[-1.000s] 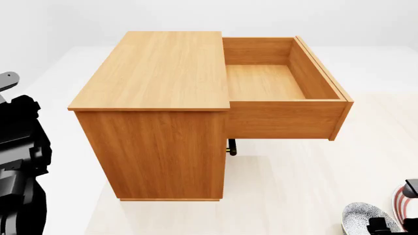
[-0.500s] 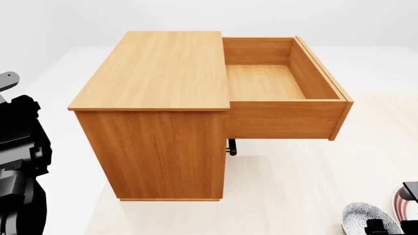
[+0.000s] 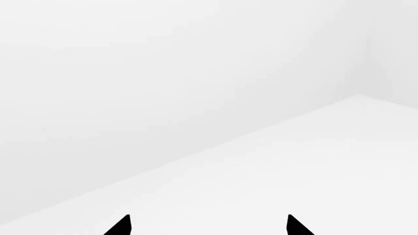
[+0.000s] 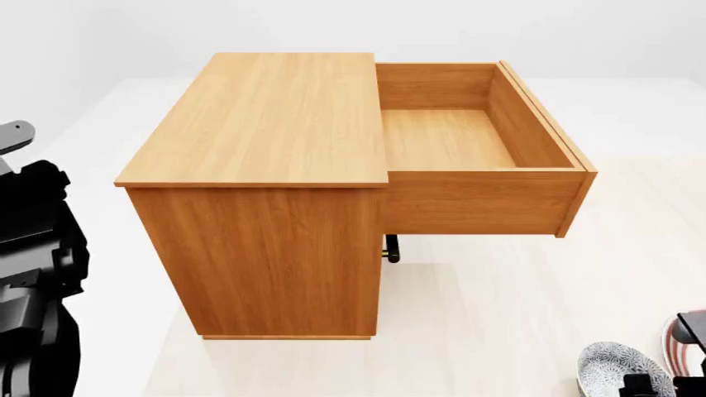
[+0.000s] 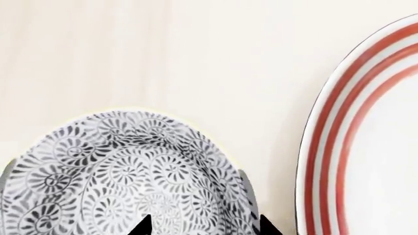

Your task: Open the top drawer of the cabinet and put the bowl in it.

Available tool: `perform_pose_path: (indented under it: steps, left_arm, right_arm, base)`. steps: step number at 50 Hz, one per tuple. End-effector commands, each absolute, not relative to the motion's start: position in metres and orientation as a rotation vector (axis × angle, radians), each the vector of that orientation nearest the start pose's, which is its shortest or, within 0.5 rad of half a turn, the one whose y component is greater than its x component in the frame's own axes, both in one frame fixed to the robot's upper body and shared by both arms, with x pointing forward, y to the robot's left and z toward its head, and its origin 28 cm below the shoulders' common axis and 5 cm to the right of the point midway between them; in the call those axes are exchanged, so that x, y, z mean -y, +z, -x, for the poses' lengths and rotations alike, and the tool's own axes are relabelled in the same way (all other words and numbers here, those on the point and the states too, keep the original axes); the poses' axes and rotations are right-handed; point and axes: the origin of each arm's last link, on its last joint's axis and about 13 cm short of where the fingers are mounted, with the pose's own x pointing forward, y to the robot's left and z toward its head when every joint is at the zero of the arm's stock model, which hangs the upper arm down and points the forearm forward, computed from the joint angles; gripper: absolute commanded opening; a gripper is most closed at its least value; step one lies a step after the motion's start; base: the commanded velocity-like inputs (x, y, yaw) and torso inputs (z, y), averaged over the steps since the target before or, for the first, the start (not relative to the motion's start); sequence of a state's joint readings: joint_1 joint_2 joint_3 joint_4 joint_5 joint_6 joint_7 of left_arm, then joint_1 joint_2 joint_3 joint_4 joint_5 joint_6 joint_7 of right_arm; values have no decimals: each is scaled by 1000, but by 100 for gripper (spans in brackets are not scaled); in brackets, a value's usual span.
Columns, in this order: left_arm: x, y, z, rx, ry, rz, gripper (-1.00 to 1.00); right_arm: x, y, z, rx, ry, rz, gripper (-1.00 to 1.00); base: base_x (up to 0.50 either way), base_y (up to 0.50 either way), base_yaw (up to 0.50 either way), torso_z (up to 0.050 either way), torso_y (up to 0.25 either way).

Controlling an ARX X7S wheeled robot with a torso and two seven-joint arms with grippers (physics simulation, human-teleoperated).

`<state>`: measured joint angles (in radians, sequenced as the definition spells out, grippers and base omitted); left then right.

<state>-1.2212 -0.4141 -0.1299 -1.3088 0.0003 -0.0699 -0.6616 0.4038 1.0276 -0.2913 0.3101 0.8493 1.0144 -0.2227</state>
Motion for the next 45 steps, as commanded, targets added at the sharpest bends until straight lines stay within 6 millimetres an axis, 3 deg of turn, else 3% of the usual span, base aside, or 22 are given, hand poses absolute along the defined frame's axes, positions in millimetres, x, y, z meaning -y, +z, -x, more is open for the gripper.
perform_pose_path:
  steps: [1,23,36,45]
  left_arm:
    - [-385,154,-385,-131,1094,-33,100]
    - [-385,155,-385,-125,1103,-27,100]
    - [-386,155,-384,-127,1107,-21,100]
    - [-388,154,-383,-130,1113,-15,100]
  right_arm:
    - [340,92,-203,-1030,-15,6,-100]
    - [340,100,-200,-998,-23,18,-100]
    - [331,148,-206,-826,-22,-22,-100]
    - [328,164,-209,-784,-34,-19,-100]
  base:
    - [0,0,0,0,0]
    - [0,0,0,0,0]
    - [0,0,0,0,0]
    - [0,0,0,0,0]
